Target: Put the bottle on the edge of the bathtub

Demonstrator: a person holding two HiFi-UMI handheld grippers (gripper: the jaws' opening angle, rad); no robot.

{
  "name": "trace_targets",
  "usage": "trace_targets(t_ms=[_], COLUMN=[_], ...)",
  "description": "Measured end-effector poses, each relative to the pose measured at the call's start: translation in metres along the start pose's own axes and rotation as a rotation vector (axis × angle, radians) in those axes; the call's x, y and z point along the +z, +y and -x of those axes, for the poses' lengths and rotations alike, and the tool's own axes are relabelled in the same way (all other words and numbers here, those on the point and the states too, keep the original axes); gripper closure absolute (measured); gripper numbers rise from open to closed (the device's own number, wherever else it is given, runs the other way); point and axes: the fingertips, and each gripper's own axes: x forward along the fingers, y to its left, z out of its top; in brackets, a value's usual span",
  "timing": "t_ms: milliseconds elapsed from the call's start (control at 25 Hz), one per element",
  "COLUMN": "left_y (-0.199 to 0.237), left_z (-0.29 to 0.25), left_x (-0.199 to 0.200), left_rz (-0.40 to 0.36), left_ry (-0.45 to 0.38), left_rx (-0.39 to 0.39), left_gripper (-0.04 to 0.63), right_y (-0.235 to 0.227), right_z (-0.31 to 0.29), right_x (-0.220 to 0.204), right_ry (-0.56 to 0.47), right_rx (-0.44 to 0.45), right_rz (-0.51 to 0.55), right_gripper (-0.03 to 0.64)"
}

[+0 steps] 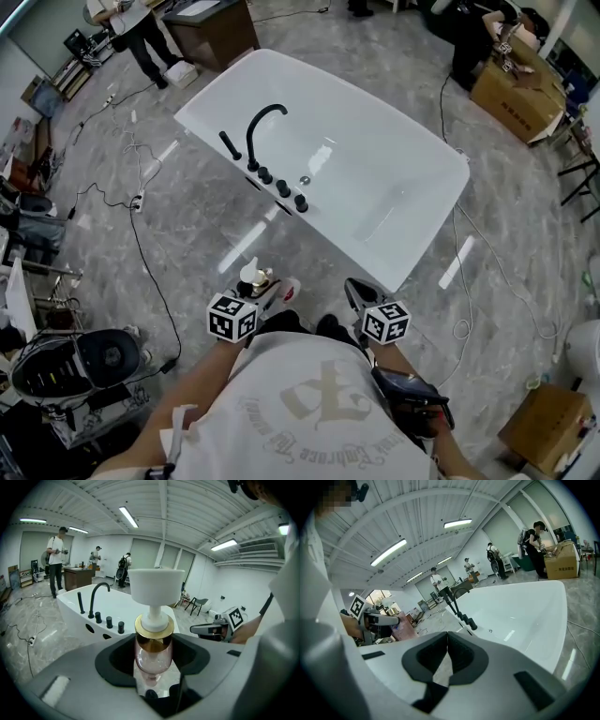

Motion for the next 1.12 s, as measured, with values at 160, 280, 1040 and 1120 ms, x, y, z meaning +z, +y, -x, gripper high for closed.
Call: trace_targets(t_ms=[160, 280, 1040, 1120], left_y=[0.001, 0.019, 0.012, 0.018], left_z=[-0.011, -0.02, -0.122, -0.13], left_x=[0.01, 0.018, 0.045, 0.051], left_rz=[-0.01, -0.017, -0.137, -0.153], left_ry=[0.002, 0.013, 0.089, 0.101], left_rx=[-0.003, -0.016, -0.163, -0.179], left_gripper=[0.38, 0.38, 0.38, 0.38], right_y=[-0.01, -0.014, -0.071, -0.071], right_z=[0.001, -0.009, 0.001, -0.004], right_x=[0.004, 0.009, 0.033, 0.037], right_ry=[0.017, 0.02, -0.047, -0.063], right_rx=[-0.005, -0.022, -0.202, -0.215], right_rz=[-0.005, -0.01, -0.055, -0.069], right_gripper=[0.611, 0.611, 0.611, 0.611])
